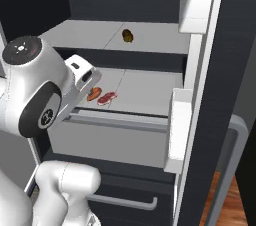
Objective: Place one sweet potato and one steak in each tupperware on the nearby counter, to pack two identical lunches.
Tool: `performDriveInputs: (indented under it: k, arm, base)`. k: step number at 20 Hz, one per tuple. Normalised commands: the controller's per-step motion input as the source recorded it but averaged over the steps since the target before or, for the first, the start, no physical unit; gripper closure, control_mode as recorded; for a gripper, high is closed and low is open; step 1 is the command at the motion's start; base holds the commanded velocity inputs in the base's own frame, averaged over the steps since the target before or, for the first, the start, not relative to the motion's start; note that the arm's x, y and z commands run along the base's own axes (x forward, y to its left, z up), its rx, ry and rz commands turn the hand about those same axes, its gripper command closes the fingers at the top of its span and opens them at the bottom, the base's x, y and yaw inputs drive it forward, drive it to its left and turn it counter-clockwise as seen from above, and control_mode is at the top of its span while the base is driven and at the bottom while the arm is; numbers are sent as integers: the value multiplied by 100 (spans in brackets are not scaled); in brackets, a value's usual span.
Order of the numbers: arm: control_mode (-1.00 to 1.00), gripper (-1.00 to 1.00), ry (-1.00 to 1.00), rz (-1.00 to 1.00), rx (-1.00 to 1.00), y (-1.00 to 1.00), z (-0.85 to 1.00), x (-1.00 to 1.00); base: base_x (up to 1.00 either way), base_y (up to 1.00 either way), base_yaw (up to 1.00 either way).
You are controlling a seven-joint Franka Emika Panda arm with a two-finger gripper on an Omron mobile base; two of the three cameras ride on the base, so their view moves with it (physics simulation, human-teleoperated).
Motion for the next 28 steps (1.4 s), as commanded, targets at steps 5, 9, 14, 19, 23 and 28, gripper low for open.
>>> performDriveInputs:
  k: [5, 9, 14, 19, 23, 28]
  arm:
    - [-100, -100, 0, -23, 13, 0, 31, 6]
    - [-100, -100, -1, -23, 15, 0, 11, 1]
    - [-100, -100, -11, -22, 16, 0, 0, 0]
    - [-100, -100, -22, -22, 11, 7, 0, 0]
    - [-100, -100, -14, -21, 7, 24, 1, 0]
    - [-100, -100, 1, -7, 17, 15, 31, 0]
  base:
    - [0, 0, 0]
    - [0, 0, 0]
    - [0, 0, 0]
    - [0, 0, 0]
    - [0, 0, 0]
    - [0, 0, 0]
